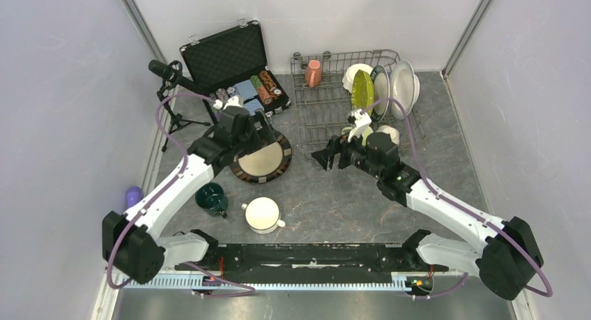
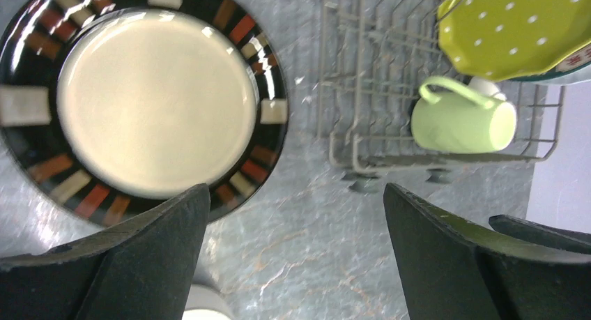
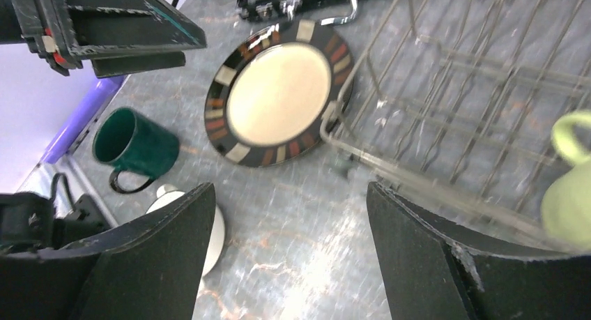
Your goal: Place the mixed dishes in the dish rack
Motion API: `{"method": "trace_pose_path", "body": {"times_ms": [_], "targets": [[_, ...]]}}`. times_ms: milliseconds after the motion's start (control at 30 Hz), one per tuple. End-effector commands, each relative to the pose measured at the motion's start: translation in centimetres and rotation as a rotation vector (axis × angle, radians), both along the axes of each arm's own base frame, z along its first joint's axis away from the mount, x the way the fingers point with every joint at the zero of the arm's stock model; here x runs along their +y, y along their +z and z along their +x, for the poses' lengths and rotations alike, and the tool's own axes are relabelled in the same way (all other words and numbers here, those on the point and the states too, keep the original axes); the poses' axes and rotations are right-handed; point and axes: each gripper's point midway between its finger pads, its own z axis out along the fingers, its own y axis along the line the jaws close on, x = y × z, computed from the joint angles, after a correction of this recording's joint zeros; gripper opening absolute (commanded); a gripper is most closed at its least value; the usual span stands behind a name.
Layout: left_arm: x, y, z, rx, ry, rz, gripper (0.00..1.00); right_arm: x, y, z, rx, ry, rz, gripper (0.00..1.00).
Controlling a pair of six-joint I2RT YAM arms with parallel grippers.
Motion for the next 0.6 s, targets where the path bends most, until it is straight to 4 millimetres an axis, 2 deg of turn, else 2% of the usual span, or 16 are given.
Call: {"method": "trace_pose_path", "body": {"times_ms": [0,100,200,333,433,567], "targets": [[1.7,-2.5,-3.1,0.073,0.050,-0.019,1.00,0.3,-1.4,-2.0,0.104,-0.045,0.150,0.85],[2.6,-3.8,-4.0,0.099,0.075,0.010,1.00,0.4,-2.3,-2.6,0.154,-0.107,0.246,0.86],[2.1,-4.5,-5.0,0.150,0.048,-0.010,1.00,0.8,-3.2,-3.1,0.199,-0.169,0.262,0.87],[2.2,-4.8,-6.3,0.173,0.005,-0.001,1.00,3.7,-4.2,-5.4,0.224,-0.103,0.213,0.88],[3.5,-3.3,-7.5,0.188,0.001,0.057,1.00,5.4,-5.8,-6.6,0.227,-0.076,0.090,0.88],[6.6,-1.0,-8.2,0.145,0.042,0.187,1.00,7.1,-7.6,-7.7,0.208,-0.054,-0.032,0.82]]}}
